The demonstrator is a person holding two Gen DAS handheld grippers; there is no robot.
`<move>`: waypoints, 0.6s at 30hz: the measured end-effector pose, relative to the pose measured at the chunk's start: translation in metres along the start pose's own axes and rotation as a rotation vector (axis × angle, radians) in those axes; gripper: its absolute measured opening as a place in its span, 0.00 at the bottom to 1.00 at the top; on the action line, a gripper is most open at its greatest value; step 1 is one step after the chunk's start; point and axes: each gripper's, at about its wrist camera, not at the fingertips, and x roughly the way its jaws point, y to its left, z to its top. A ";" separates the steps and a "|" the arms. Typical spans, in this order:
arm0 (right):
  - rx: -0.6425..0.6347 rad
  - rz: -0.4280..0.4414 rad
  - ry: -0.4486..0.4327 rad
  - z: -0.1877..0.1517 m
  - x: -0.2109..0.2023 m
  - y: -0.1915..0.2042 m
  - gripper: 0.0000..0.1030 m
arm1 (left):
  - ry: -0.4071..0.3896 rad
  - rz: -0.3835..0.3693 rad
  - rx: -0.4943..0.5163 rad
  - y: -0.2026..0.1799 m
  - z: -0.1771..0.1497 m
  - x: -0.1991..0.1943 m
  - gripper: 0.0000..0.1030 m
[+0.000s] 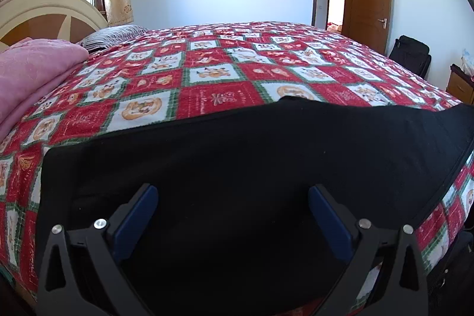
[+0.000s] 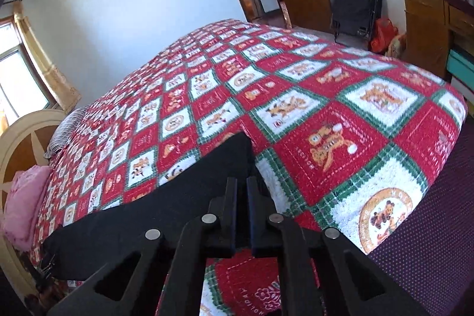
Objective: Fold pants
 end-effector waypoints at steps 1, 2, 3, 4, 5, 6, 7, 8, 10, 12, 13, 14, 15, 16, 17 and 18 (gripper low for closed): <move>-0.015 0.000 -0.014 0.001 -0.006 0.004 0.05 | -0.001 0.001 0.006 0.001 -0.001 0.000 1.00; -0.028 -0.004 -0.024 0.002 -0.011 0.007 0.05 | -0.004 0.000 0.009 0.000 -0.001 0.000 1.00; -0.041 -0.013 -0.025 0.002 -0.012 0.008 0.05 | -0.007 -0.001 0.010 0.001 -0.002 0.000 1.00; -0.045 -0.018 -0.022 0.001 -0.011 0.008 0.05 | -0.009 -0.002 0.011 0.002 -0.002 0.000 1.00; -0.047 -0.028 -0.010 0.000 -0.008 0.006 0.05 | -0.011 -0.002 0.012 0.002 -0.003 0.000 1.00; -0.050 -0.042 0.010 -0.003 -0.001 0.002 0.05 | -0.012 -0.002 0.015 0.003 -0.003 0.001 1.00; -0.057 -0.058 0.041 -0.007 0.007 -0.001 0.05 | -0.011 -0.004 0.016 0.003 -0.003 0.000 1.00; -0.065 -0.086 0.076 -0.012 0.016 -0.006 0.06 | -0.009 -0.006 0.016 0.004 -0.002 0.000 1.00; -0.065 -0.127 0.084 -0.019 0.019 -0.013 0.17 | -0.005 -0.008 0.015 0.005 -0.001 0.000 1.00; -0.039 -0.174 0.028 -0.018 0.007 -0.020 0.44 | 0.000 -0.009 0.009 0.005 0.000 0.000 1.00; -0.035 -0.190 0.003 -0.017 0.000 -0.019 0.45 | 0.002 -0.009 0.011 0.005 0.000 -0.001 1.00; -0.042 -0.210 -0.032 -0.015 -0.009 -0.015 0.45 | 0.004 -0.006 0.015 0.004 0.001 -0.001 1.00; -0.076 -0.206 -0.076 -0.014 -0.021 -0.003 0.45 | 0.004 -0.004 0.015 0.004 0.001 -0.002 1.00; -0.101 -0.184 -0.095 -0.014 -0.026 0.008 0.45 | 0.003 -0.006 0.013 0.004 0.001 -0.002 1.00; -0.147 -0.125 -0.102 -0.015 -0.029 0.027 0.45 | 0.002 -0.011 0.011 0.004 0.001 -0.002 1.00; -0.209 -0.050 -0.081 -0.018 -0.027 0.051 0.45 | 0.001 -0.018 0.009 0.003 0.001 -0.003 1.00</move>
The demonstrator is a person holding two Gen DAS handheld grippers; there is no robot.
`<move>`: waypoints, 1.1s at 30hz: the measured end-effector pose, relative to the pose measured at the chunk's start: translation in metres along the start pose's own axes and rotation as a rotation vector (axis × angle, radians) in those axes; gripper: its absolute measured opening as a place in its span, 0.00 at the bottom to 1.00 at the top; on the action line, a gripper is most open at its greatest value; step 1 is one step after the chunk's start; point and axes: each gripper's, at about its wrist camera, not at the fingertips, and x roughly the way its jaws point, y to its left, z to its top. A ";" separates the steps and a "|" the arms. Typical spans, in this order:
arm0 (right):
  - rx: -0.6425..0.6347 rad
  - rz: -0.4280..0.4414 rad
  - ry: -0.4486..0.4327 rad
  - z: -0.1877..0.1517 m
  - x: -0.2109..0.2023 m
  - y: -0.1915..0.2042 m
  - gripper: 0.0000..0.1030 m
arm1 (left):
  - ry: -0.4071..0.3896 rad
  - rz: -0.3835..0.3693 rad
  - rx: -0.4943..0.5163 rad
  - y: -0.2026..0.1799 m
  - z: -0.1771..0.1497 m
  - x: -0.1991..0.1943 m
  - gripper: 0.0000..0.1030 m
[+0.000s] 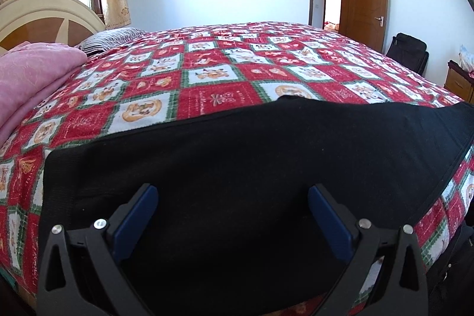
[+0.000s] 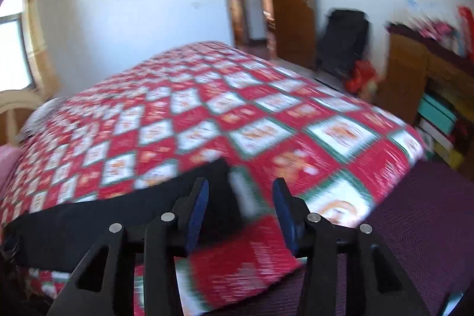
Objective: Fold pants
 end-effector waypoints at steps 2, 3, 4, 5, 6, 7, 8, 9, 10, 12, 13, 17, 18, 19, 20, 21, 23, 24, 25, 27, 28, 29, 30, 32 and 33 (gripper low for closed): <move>-0.108 0.115 0.047 -0.004 0.009 0.043 0.45 | 0.004 0.002 0.018 -0.003 -0.001 0.001 1.00; -0.182 0.193 0.081 -0.012 0.017 0.074 0.45 | 0.002 0.008 0.026 -0.004 -0.002 0.001 1.00; -0.220 0.232 0.101 -0.017 0.022 0.092 0.45 | 0.000 0.006 0.027 -0.004 -0.002 0.001 1.00; -0.284 0.278 0.132 -0.028 0.032 0.120 0.45 | 0.001 0.002 0.024 -0.003 -0.003 0.001 1.00; -0.319 0.294 0.150 -0.035 0.039 0.138 0.45 | 0.002 -0.001 0.018 -0.001 -0.003 0.001 1.00; -0.351 0.311 0.174 -0.044 0.046 0.154 0.45 | 0.001 -0.001 0.017 -0.001 -0.003 0.000 1.00; -0.388 0.340 0.209 -0.055 0.053 0.170 0.45 | 0.000 -0.001 0.015 0.000 -0.003 0.000 1.00; -0.432 0.362 0.240 -0.066 0.060 0.186 0.45 | 0.000 -0.001 0.014 0.001 -0.003 0.000 1.00; -0.472 0.362 0.252 -0.076 0.066 0.198 0.45 | 0.000 -0.002 0.011 0.003 -0.004 0.000 1.00; -0.493 0.368 0.328 -0.093 0.083 0.209 0.44 | -0.003 -0.002 0.010 0.003 -0.005 0.000 1.00; -0.493 0.378 0.370 -0.100 0.093 0.207 0.33 | -0.002 -0.002 0.010 0.003 -0.004 -0.001 1.00; -0.547 0.375 0.412 -0.123 0.088 0.208 0.31 | -0.019 -0.008 -0.010 0.003 -0.001 -0.006 1.00; -0.529 0.387 0.423 -0.121 0.089 0.205 0.31 | -0.033 -0.009 -0.011 0.002 0.001 -0.009 1.00; -0.509 0.398 0.424 -0.118 0.088 0.202 0.31 | -0.043 -0.015 -0.008 0.000 0.003 -0.012 1.00; -0.501 0.400 0.407 -0.115 0.086 0.202 0.31 | -0.051 -0.021 -0.005 -0.002 0.005 -0.014 1.00; -0.493 0.401 0.368 -0.109 0.082 0.202 0.31 | -0.059 -0.026 -0.002 -0.005 0.006 -0.016 1.00; -0.462 0.432 0.304 -0.102 0.073 0.204 0.31 | -0.066 -0.045 0.008 -0.011 0.008 -0.018 1.00; -0.436 0.464 0.283 -0.098 0.072 0.208 0.31 | -0.061 -0.056 0.019 -0.016 0.009 -0.017 1.00; -0.428 0.478 0.282 -0.098 0.072 0.210 0.31 | -0.050 -0.069 0.042 -0.023 0.007 -0.014 1.00; -0.458 0.484 0.331 -0.109 0.084 0.222 0.31 | -0.037 -0.069 0.081 -0.032 0.004 -0.010 1.00; -0.481 0.470 0.369 -0.117 0.091 0.228 0.31 | -0.025 -0.068 0.101 -0.037 0.001 -0.007 1.00; -0.513 0.442 0.413 -0.129 0.100 0.232 0.31 | -0.004 -0.075 0.113 -0.040 -0.001 -0.004 1.00; -0.531 0.434 0.395 -0.132 0.098 0.234 0.31 | 0.032 -0.085 0.125 -0.043 -0.004 0.002 1.00; -0.529 0.446 0.386 -0.130 0.093 0.232 0.31 | 0.008 -0.077 0.145 -0.047 -0.007 0.000 1.00; -0.503 0.462 0.401 -0.128 0.094 0.228 0.31 | 0.021 -0.082 0.135 -0.047 -0.005 0.000 1.00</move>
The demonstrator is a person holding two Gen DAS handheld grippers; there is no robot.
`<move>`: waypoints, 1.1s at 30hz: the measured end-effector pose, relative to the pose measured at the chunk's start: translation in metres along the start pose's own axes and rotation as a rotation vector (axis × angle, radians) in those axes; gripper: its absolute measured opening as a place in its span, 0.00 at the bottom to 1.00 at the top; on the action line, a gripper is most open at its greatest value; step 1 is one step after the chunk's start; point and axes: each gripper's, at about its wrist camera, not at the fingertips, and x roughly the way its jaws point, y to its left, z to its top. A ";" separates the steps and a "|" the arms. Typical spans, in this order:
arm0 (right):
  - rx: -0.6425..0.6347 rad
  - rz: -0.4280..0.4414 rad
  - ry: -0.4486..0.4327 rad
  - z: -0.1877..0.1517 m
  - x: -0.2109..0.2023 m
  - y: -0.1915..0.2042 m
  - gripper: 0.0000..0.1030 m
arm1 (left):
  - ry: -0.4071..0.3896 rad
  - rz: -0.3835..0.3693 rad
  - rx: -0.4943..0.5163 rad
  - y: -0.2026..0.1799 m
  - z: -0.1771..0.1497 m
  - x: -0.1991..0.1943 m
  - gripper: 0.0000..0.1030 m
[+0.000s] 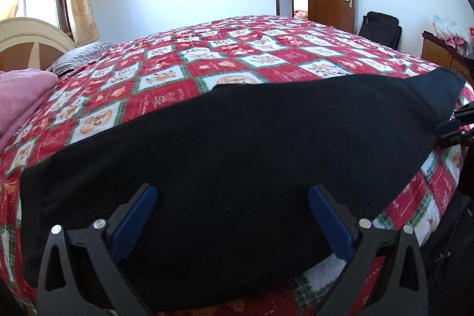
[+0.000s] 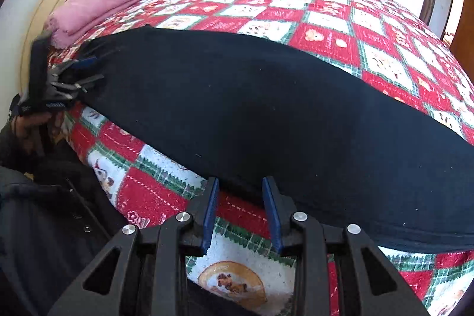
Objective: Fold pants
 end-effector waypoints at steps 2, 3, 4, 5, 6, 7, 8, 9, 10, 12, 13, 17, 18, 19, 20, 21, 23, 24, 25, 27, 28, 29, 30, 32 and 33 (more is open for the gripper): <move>0.043 0.048 -0.011 -0.001 -0.008 -0.010 0.31 | 0.002 -0.006 -0.015 0.001 0.004 -0.002 1.00; 0.058 0.056 -0.023 0.000 -0.013 -0.013 0.31 | -0.006 -0.011 -0.023 0.001 0.009 -0.004 1.00; 0.067 0.052 -0.032 0.002 -0.016 -0.016 0.31 | -0.014 -0.013 -0.025 0.000 0.013 -0.006 1.00; 0.070 0.033 -0.043 0.002 -0.021 -0.020 0.31 | -0.024 -0.010 -0.024 -0.002 0.019 -0.008 1.00; 0.068 0.011 -0.053 0.003 -0.028 -0.024 0.31 | -0.034 -0.008 -0.021 -0.005 0.025 -0.009 1.00; 0.072 -0.001 -0.069 0.003 -0.036 -0.029 0.31 | -0.041 -0.008 -0.017 -0.007 0.031 -0.008 1.00; 0.079 -0.008 -0.086 0.004 -0.043 -0.033 0.31 | -0.048 -0.005 -0.007 -0.011 0.038 -0.008 1.00; 0.088 -0.021 -0.101 0.006 -0.049 -0.038 0.32 | -0.050 0.002 0.003 -0.016 0.045 -0.006 1.00; 0.096 -0.041 -0.113 0.008 -0.054 -0.044 0.32 | -0.052 0.003 0.011 -0.020 0.051 -0.004 1.00; 0.115 -0.095 -0.127 0.014 -0.058 -0.056 0.33 | -0.054 -0.011 0.025 -0.031 0.064 0.001 1.00; 0.124 -0.117 -0.128 0.017 -0.058 -0.062 0.37 | -0.046 -0.011 0.032 -0.036 0.069 0.005 1.00; 0.200 -0.222 -0.142 0.020 -0.063 -0.091 0.39 | 0.013 -0.012 0.045 -0.052 0.077 0.027 1.00; 0.211 -0.247 -0.144 0.018 -0.066 -0.098 0.39 | 0.034 -0.016 0.040 -0.054 0.076 0.032 1.00; 0.223 -0.281 -0.150 0.017 -0.069 -0.106 0.39 | 0.054 -0.022 0.034 -0.057 0.074 0.036 1.00; 0.234 -0.304 -0.157 0.015 -0.073 -0.113 0.39 | 0.070 -0.031 0.029 -0.059 0.072 0.039 1.00; 0.248 -0.316 -0.162 0.012 -0.078 -0.120 0.39 | 0.081 -0.035 0.028 -0.061 0.071 0.041 1.00; 0.296 -0.334 -0.156 0.006 -0.083 -0.138 0.39 | 0.114 -0.030 0.035 -0.067 0.064 0.048 1.00; 0.315 -0.338 -0.147 0.002 -0.083 -0.145 0.39 | 0.119 -0.026 0.034 -0.068 0.062 0.050 1.00; 0.332 -0.341 -0.136 -0.002 -0.082 -0.151 0.39 | 0.111 -0.029 0.023 -0.068 0.061 0.049 1.00; 0.368 -0.311 -0.120 -0.013 -0.076 -0.163 0.39 | 0.111 -0.033 0.009 -0.067 0.061 0.048 1.00; 0.374 -0.301 -0.130 -0.017 -0.077 -0.164 0.39 | 0.115 -0.035 0.013 -0.067 0.062 0.048 1.00; 0.380 -0.294 -0.141 -0.019 -0.076 -0.165 0.39 | 0.118 -0.034 0.013 -0.068 0.062 0.048 1.00; 0.383 -0.292 -0.145 -0.021 -0.076 -0.166 0.39 | 0.121 -0.032 0.012 -0.068 0.062 0.047 1.00; 0.379 -0.298 -0.141 -0.020 -0.075 -0.164 0.39 | 0.132 -0.025 0.010 -0.069 0.063 0.046 1.00; 0.371 -0.302 -0.133 -0.019 -0.075 -0.164 0.39 | 0.142 -0.023 0.011 -0.070 0.065 0.045 1.00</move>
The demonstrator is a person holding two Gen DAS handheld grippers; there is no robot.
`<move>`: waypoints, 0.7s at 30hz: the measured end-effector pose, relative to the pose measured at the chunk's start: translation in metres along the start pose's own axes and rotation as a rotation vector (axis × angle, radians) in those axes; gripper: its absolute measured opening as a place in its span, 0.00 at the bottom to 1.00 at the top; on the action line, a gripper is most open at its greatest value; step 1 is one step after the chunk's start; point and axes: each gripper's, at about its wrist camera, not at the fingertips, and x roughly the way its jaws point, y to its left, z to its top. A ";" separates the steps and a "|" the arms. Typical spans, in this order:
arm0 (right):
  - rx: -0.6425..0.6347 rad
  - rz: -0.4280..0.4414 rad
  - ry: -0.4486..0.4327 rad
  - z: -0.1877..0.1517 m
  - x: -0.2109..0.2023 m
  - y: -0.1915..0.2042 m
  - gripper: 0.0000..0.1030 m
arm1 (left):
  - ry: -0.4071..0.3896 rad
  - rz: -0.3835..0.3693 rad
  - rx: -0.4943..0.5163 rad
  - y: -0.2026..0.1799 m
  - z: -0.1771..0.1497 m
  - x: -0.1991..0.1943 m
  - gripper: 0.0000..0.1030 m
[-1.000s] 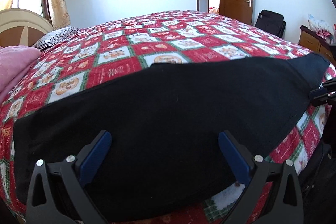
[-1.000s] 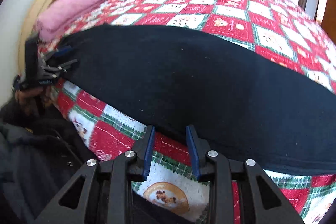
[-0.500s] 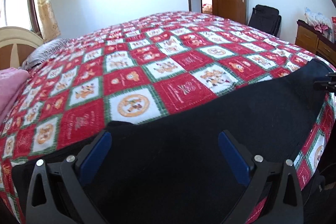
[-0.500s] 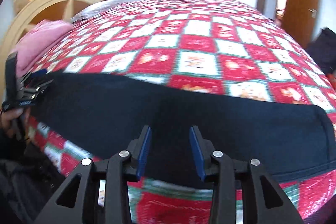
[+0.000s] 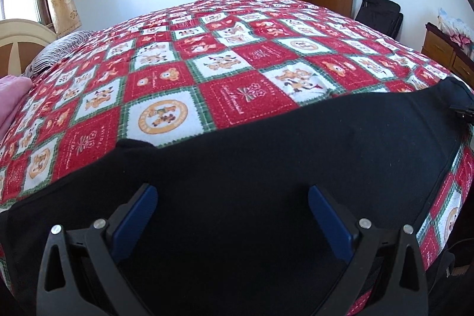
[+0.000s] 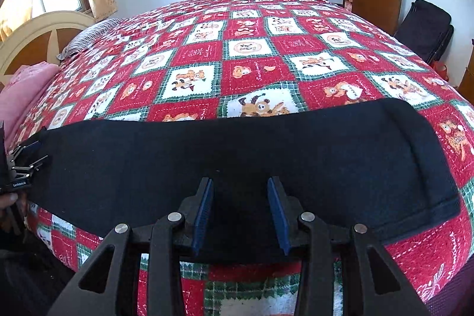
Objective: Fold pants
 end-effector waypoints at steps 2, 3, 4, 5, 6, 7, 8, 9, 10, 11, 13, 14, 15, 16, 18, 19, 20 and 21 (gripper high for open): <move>-0.012 0.002 0.011 0.002 0.000 0.000 0.39 | 0.012 -0.009 0.024 -0.005 0.005 -0.002 1.00; -0.017 0.006 0.017 0.002 0.000 0.000 0.39 | 0.002 -0.006 0.050 -0.010 0.009 -0.008 1.00; -0.020 0.010 0.020 0.002 0.001 -0.001 0.39 | -0.013 0.000 0.067 -0.013 0.012 -0.012 1.00; -0.020 0.016 0.020 0.002 0.001 -0.002 0.39 | -0.025 0.000 0.075 -0.015 0.015 -0.016 1.00; -0.020 0.021 0.019 0.002 0.000 -0.003 0.39 | -0.036 -0.007 0.073 -0.018 0.018 -0.019 1.00; -0.021 0.023 0.017 0.001 0.001 -0.002 0.39 | -0.043 -0.016 0.063 -0.020 0.019 -0.020 1.00; -0.022 0.024 0.013 0.000 0.001 -0.002 0.39 | -0.049 -0.030 0.049 -0.023 0.020 -0.021 1.00; -0.024 0.022 0.010 -0.001 0.001 -0.002 0.39 | -0.049 -0.040 0.040 -0.027 0.020 -0.020 1.00; -0.033 0.017 0.007 -0.002 0.002 -0.001 0.39 | -0.043 -0.045 0.035 -0.031 0.018 -0.018 1.00; -0.041 0.012 0.005 -0.003 0.002 0.000 0.39 | -0.035 -0.053 0.033 -0.036 0.016 -0.016 1.00; -0.063 0.001 0.002 -0.004 0.002 0.003 0.40 | -0.017 -0.078 0.048 -0.045 0.008 -0.011 1.00; -0.064 0.001 0.003 -0.005 0.002 0.003 0.40 | -0.004 -0.077 0.059 -0.050 0.003 -0.007 1.00; -0.059 0.005 0.001 -0.004 0.001 0.002 0.40 | 0.024 -0.081 0.072 -0.054 -0.005 -0.001 1.00; -0.055 0.009 0.000 -0.004 0.001 0.001 0.40 | 0.026 -0.068 0.092 -0.060 -0.011 0.001 1.00; -0.051 0.017 -0.013 -0.003 -0.002 0.000 0.40 | -0.015 -0.057 0.110 -0.063 -0.016 -0.006 1.00; -0.047 0.028 -0.026 -0.001 -0.007 -0.001 0.40 | -0.010 -0.064 0.099 -0.062 -0.016 -0.006 1.00; -0.032 0.049 -0.037 0.002 -0.013 -0.004 0.39 | -0.014 -0.074 0.087 -0.059 -0.016 -0.007 1.00; -0.010 0.064 -0.050 0.006 -0.019 -0.008 0.39 | -0.017 -0.075 0.085 -0.059 -0.017 -0.006 1.00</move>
